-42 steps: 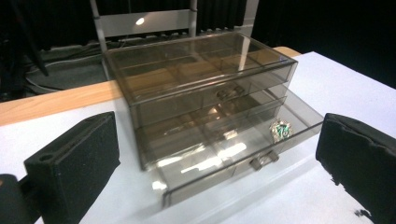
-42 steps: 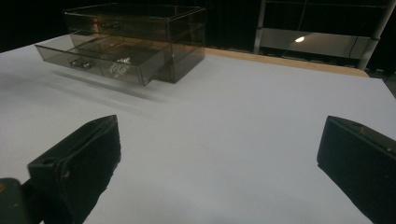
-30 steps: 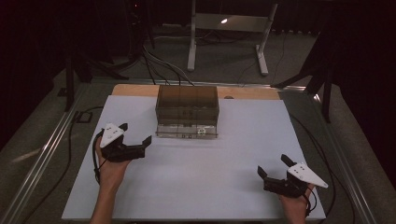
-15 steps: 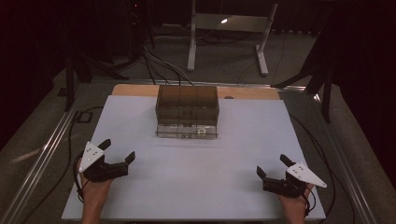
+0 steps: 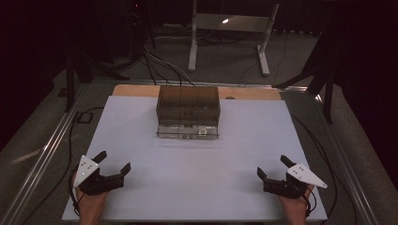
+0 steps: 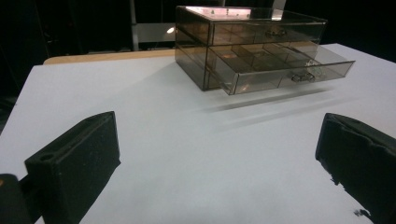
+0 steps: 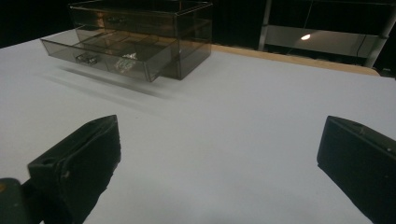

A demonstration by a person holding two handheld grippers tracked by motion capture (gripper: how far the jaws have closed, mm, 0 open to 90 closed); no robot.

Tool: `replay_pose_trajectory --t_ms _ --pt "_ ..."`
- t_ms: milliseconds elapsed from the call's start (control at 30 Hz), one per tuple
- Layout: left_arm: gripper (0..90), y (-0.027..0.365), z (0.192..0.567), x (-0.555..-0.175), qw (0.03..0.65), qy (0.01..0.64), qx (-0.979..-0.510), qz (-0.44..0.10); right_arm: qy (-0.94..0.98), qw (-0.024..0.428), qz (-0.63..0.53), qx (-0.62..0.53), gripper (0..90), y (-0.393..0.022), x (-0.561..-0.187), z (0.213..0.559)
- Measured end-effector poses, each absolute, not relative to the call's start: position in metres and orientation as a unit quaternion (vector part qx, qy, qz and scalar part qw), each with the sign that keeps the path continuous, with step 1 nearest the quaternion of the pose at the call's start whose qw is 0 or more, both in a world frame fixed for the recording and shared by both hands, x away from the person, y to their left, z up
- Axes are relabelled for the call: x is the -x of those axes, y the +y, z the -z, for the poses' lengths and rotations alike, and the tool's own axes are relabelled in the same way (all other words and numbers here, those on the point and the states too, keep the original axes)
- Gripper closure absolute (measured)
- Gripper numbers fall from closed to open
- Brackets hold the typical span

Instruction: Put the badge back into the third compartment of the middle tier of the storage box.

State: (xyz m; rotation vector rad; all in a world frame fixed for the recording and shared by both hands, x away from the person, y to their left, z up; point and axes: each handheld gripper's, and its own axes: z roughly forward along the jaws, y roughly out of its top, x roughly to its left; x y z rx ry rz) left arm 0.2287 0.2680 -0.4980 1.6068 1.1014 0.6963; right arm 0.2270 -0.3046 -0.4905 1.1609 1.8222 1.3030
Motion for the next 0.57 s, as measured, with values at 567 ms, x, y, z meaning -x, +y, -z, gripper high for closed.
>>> replay_pose_trajectory --t_ms 567 --pt "0.7 0.2649 0.5037 -0.2299 0.507 0.464 -0.67 -0.283 0.704 0.287 -0.468 -0.451 0.0 -0.3049 -0.2347 0.4972"
